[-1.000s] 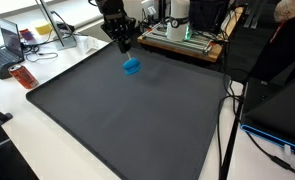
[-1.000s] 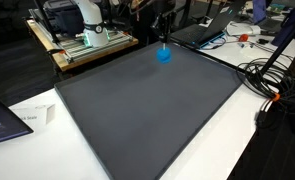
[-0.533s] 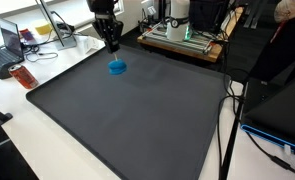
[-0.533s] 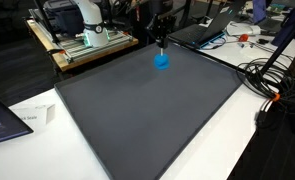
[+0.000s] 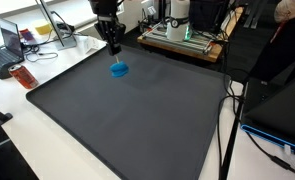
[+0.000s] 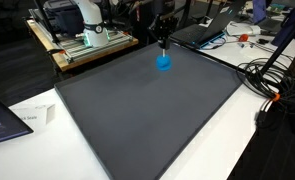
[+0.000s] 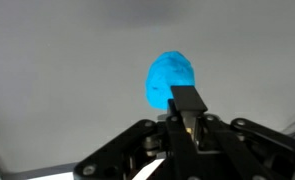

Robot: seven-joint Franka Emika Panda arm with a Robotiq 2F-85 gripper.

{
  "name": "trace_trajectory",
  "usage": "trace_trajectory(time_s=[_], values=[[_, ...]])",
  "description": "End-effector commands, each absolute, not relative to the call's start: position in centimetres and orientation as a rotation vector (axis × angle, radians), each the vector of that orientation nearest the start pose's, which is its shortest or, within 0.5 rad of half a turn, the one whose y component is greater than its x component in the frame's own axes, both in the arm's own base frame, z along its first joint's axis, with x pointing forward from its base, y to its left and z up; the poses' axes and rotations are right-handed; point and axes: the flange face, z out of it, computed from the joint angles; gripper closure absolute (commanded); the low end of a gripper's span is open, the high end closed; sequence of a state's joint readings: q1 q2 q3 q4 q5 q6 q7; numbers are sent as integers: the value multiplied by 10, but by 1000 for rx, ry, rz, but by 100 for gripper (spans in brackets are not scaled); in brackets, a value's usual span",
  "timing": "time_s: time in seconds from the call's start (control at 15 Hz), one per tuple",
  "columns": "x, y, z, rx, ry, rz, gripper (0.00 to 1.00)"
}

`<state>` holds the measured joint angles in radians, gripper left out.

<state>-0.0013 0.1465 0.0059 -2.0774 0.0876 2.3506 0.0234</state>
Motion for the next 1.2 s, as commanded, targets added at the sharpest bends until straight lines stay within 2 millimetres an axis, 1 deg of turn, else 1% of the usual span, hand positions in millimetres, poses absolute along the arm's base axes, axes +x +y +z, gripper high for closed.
trace_trajectory(time_s=[0.0,0.07,0.13,0.2,0.27,0.33,0.4,0.47,0.53,0.6,0.67,0.73,0.8,0.87,0.93,1.0,1.07,1.13], values=[[582,8,373,-2983,77,-180,97],[576,16,375,-2967,20,-226,97],[578,21,369,-2914,-23,-181,97],[581,9,368,-3009,144,-236,97],[579,3,374,-3047,192,-325,97],[581,-1,374,-3048,267,-352,97],[580,8,373,-2913,105,-225,97],[576,11,376,-2897,44,-286,97],[577,12,373,-2845,-1,-272,97],[580,5,366,-2892,100,-231,97],[578,-2,369,-2975,203,-360,97],[578,-7,366,-3002,267,-321,97],[574,3,364,-2906,138,-140,97],[567,9,368,-2862,38,-188,97],[569,-5,360,-2982,241,-144,97],[569,-10,365,-3018,276,-258,97],[567,-4,359,-3032,250,-70,97],[562,6,358,-2954,105,16,97]])
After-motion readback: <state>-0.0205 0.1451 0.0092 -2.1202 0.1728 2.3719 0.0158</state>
